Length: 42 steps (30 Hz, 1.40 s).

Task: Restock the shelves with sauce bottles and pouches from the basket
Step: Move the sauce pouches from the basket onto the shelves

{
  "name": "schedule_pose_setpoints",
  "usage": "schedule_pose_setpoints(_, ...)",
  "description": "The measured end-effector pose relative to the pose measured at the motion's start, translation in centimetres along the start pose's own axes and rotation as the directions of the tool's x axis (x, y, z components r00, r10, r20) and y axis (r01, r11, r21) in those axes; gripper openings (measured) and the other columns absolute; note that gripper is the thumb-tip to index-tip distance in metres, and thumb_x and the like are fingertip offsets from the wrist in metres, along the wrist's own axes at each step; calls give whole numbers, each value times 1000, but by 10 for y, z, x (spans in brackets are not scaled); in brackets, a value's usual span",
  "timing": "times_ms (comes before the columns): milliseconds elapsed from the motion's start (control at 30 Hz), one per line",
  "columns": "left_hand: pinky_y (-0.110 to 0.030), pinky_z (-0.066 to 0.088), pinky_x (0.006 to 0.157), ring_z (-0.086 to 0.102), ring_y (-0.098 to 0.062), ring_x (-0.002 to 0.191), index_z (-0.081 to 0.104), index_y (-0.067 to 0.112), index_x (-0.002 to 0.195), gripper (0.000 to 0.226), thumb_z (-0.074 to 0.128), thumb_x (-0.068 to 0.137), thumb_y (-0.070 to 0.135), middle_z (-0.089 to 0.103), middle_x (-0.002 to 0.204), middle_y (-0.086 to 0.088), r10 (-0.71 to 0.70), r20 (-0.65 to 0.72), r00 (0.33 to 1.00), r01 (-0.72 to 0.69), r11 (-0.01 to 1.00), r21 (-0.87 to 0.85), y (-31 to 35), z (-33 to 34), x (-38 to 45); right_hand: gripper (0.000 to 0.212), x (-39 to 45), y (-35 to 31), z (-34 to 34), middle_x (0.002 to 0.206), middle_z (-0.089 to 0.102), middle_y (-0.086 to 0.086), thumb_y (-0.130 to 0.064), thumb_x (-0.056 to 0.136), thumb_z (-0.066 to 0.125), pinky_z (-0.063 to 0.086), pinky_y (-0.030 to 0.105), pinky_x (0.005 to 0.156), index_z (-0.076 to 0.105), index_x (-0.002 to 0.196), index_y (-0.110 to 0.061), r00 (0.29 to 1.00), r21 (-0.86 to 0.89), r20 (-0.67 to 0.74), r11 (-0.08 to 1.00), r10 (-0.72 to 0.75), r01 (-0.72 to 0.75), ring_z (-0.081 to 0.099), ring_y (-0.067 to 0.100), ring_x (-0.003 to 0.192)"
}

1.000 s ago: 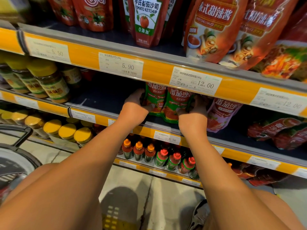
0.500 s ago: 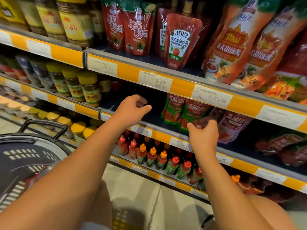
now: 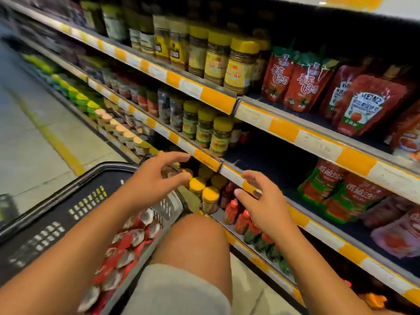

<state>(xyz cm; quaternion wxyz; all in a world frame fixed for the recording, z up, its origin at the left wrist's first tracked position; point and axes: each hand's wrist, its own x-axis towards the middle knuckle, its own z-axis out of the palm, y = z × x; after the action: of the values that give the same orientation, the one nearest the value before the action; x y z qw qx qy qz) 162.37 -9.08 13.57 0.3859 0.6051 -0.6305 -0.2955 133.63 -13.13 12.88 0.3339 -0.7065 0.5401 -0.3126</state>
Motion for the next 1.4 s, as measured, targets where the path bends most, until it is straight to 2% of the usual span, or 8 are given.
schedule_pose_setpoints(133,-50,52,105,57,-5,130,57,54,136,45,69,92,57,57,141,28,-117,-114,987,119,993,5,-54,-40,-45,64,16,-46,50,154,49,-14,-44,94,71,45,41,112,46,152,-31,972,-136,211,981,-106,137,48,14,140)
schedule_pose_setpoints(533,-34,46,106,58,-9,122,64,29,133,41,74,94,37,62,132,11,-538,-252,805,540,839,-66,-209,-71,-144,76,56,-135,228,158,45,3,-49,95,68,44,41,106,35,157,-20,730,-354,681,843,-64,405,48,28,139)
schedule_pose_setpoints(700,-41,56,92,66,-18,105,66,20,123,31,73,94,29,67,119,0,-757,-251,603,722,652,-231,-268,-58,-161,57,59,-127,300,140,57,15,-39,97,67,53,47,96,47,143,-12,654,-431,751,820,94,377,59,33,121)
schedule_pose_setpoints(867,-35,53,74,68,-30,85,67,14,86,7,70,89,20,70,90,-9,-902,-244,357,855,421,-303,-303,-41,-176,48,53,-108,357,100,59,10,-35,97,68,42,35,60,53,133,-7,574,-469,793,805,204,362,57,26,83)
schedule_pose_setpoints(933,-36,51,65,70,-37,83,59,11,69,17,65,84,16,69,80,-17,-935,-230,270,897,331,-294,-312,-31,-182,50,48,-97,377,115,66,17,-31,97,70,52,38,73,56,135,-2,560,-470,797,816,228,336,63,33,98)
schedule_pose_setpoints(1033,-39,57,82,70,-36,103,71,11,99,21,64,88,27,73,113,-17,-964,-202,172,957,212,-196,-324,-11,-191,52,35,-71,400,131,64,21,-29,94,72,56,43,92,56,135,-1,552,-510,777,816,302,271,64,36,111)
schedule_pose_setpoints(1233,-39,56,90,68,-33,111,69,18,118,35,63,88,35,71,123,-10,-986,-153,67,997,73,-35,-337,9,-191,37,22,-16,417,128,69,13,-17,89,67,53,40,99,66,125,-12,607,-514,745,818,277,257,64,36,115)
schedule_pose_setpoints(1400,-37,54,82,68,-32,109,72,16,114,33,65,88,35,71,120,-10,-990,-142,11,1000,13,-13,-340,8,-188,64,36,-2,433,147,50,12,-21,89,66,45,44,111,45,149,-14,605,-536,758,763,245,362,49,36,133)
